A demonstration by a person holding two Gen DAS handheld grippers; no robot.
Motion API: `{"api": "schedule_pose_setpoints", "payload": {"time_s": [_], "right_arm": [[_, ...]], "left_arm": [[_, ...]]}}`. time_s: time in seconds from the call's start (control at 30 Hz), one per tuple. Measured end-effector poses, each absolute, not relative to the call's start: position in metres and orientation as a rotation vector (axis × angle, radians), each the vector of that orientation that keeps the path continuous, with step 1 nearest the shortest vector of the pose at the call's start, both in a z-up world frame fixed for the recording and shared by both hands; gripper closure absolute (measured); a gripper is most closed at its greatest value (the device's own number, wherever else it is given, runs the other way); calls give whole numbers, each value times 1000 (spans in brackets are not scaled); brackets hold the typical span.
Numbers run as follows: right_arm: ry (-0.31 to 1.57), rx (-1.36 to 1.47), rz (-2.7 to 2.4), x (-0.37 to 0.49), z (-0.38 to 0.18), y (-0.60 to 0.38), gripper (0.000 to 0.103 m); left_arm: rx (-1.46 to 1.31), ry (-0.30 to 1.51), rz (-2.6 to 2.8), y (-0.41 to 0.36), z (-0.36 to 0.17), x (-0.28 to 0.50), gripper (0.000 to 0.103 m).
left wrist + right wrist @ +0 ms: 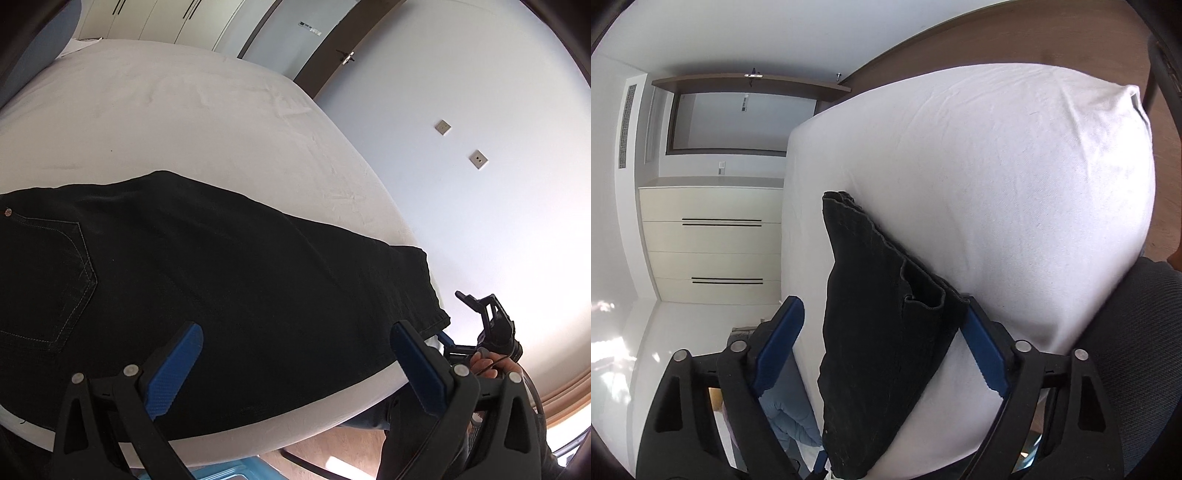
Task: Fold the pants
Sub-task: 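Open the right gripper and withdraw it from the folded jeans, then grasp the folded leg edge of the jeans with the right gripper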
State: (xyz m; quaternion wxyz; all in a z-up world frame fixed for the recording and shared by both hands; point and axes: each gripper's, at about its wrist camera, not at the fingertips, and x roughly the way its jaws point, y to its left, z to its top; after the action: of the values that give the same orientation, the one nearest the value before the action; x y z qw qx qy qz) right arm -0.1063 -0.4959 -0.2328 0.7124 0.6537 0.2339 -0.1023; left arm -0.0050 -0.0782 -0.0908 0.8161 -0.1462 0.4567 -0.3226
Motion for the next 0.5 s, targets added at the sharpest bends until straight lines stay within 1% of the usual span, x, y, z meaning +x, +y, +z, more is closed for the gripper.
{"api": "schedule_pose_setpoints", "payload": {"time_s": [0.03,0.07,0.1,0.13,0.2,0.37,0.5], "right_arm": [[519,1463,-208,-110,-231,-496,39],[519,1479,-189,-106,-235,-495,50],[519,1490,-182,-107,-236,-495,55],[513,1503,-179,-105,-241,-495,57],[481,1546,-173,-107,-247,-496,63],[418,1587,-165,-109,-253,-497,72],[414,1574,-189,-109,-254,-497,87]], "left_arm": [[-314,973,-686,-78,-90,-5,0],[-312,975,-683,-79,-90,-5,0],[-306,977,-678,-80,-91,-5,0],[-300,981,-671,-81,-92,-6,0],[-299,992,-665,-80,-94,-6,0],[-278,994,-646,-81,-94,-5,0],[-226,996,-609,-88,-94,-3,0]]}}
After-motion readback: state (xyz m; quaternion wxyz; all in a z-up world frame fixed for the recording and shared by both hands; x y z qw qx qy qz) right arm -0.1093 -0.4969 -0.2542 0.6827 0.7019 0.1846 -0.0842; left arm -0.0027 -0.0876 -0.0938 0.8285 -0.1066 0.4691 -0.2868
